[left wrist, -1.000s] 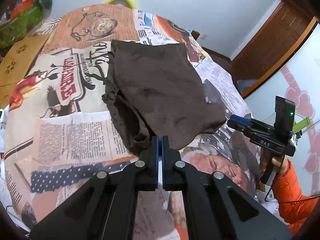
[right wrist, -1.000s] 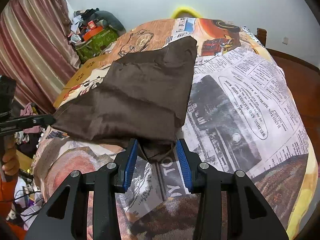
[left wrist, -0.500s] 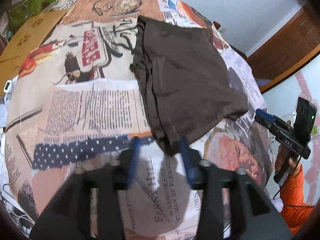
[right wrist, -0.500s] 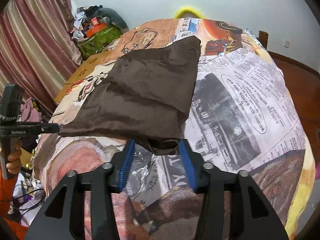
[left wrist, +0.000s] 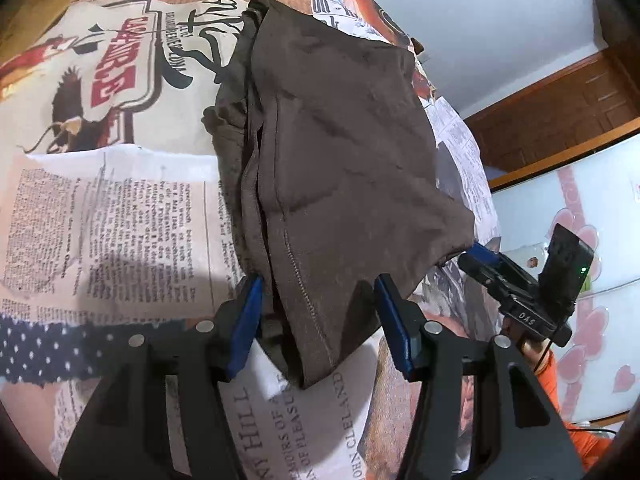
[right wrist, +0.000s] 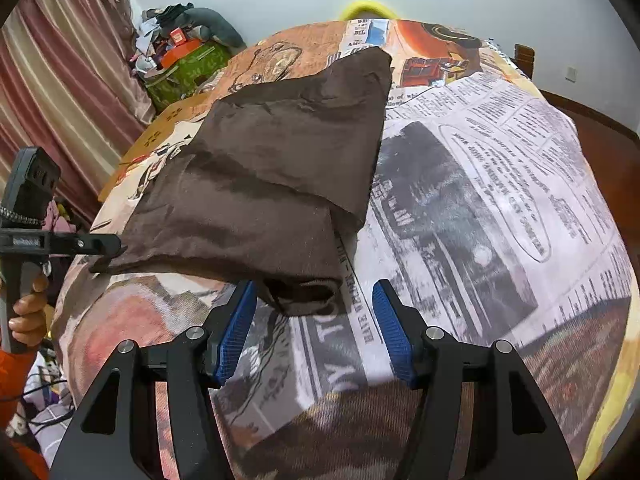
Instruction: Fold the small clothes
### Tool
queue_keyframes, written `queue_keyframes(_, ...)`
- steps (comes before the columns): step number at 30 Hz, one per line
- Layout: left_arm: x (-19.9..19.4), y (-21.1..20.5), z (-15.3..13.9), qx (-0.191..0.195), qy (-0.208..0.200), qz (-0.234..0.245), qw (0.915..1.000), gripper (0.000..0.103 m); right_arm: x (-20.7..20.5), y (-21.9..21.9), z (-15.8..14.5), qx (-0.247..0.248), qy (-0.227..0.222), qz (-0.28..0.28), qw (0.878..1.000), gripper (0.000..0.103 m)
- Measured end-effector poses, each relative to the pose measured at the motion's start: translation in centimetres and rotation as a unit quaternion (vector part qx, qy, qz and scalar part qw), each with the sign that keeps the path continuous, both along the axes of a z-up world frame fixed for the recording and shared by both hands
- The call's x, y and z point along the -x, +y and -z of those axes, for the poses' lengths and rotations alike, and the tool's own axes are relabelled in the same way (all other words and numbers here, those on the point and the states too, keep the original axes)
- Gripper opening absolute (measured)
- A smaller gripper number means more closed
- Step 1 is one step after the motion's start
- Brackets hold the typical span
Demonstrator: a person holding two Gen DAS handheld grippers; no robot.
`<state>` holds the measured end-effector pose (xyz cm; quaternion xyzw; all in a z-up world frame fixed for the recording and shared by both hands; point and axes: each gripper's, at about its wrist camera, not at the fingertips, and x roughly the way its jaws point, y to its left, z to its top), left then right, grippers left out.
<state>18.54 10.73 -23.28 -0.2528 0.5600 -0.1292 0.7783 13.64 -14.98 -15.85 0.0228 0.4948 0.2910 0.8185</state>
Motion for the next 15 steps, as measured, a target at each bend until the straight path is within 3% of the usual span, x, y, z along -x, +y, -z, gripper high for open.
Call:
queue_keyframes(4,0.1,-0.8,-0.1,-0.035,-0.008,0.012,0.9993,0.029,-0.2,0.3,0.1,-0.008,0.005,-0.006,1.000,0.040)
queue_keyframes(7,0.1,-0.8,-0.1,-0.028,-0.007,0.014,0.9995,0.011,-0.1,0.4,-0.1,-0.014,-0.001,-0.009,1.000,0.025)
queue_keyframes(8,0.2,-0.9,-0.2,-0.029,-0.009,0.014,0.9994,0.009,-0.1,0.5,-0.2,-0.014,-0.004,-0.010,1.000,0.017)
queue_keyframes(11,0.0,-1.7,-0.8,-0.053,-0.022,0.017,0.9982,0.006,0.2,0.6,-0.6,-0.015,-0.015,-0.014,1.000,0.012)
queue_keyframes(15,0.4,-2.0,-3.0,-0.093,-0.058,0.021,0.9937,0.005,0.6,0.9,-1.6,-0.020,-0.034,-0.021,0.999,0.010)
